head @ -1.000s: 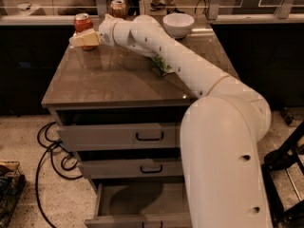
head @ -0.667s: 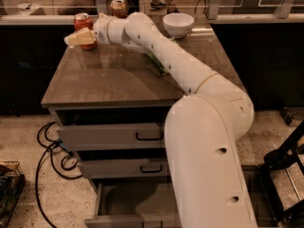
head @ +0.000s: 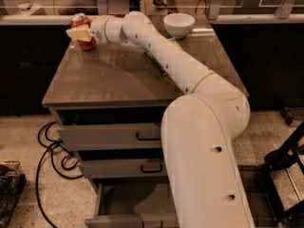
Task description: Place coke can into bottom drawer
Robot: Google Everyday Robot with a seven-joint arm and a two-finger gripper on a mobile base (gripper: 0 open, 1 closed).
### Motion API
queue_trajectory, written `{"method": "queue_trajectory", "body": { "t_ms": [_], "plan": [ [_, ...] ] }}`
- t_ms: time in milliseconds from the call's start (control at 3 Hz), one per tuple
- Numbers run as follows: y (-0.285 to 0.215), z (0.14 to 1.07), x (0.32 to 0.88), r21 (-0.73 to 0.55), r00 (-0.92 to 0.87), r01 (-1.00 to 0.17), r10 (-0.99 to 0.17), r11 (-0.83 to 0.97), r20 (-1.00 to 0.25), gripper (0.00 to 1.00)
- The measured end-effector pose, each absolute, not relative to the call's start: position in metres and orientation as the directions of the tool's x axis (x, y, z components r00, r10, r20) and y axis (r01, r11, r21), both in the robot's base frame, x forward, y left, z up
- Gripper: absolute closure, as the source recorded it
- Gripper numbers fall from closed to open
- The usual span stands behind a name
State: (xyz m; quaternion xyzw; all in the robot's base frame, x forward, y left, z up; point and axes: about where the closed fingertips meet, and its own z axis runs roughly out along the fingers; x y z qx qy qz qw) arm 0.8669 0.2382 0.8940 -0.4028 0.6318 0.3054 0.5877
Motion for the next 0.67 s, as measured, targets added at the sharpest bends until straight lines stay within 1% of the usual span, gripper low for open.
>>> {"method": "queue_trajectory", "body": {
  "t_ms": [667],
  "plan": [
    [0.2436,0.8918,0.8653,-0.085,0.013,-0.871,-0.15,0.483,-0.989,0.83]
  ]
}}
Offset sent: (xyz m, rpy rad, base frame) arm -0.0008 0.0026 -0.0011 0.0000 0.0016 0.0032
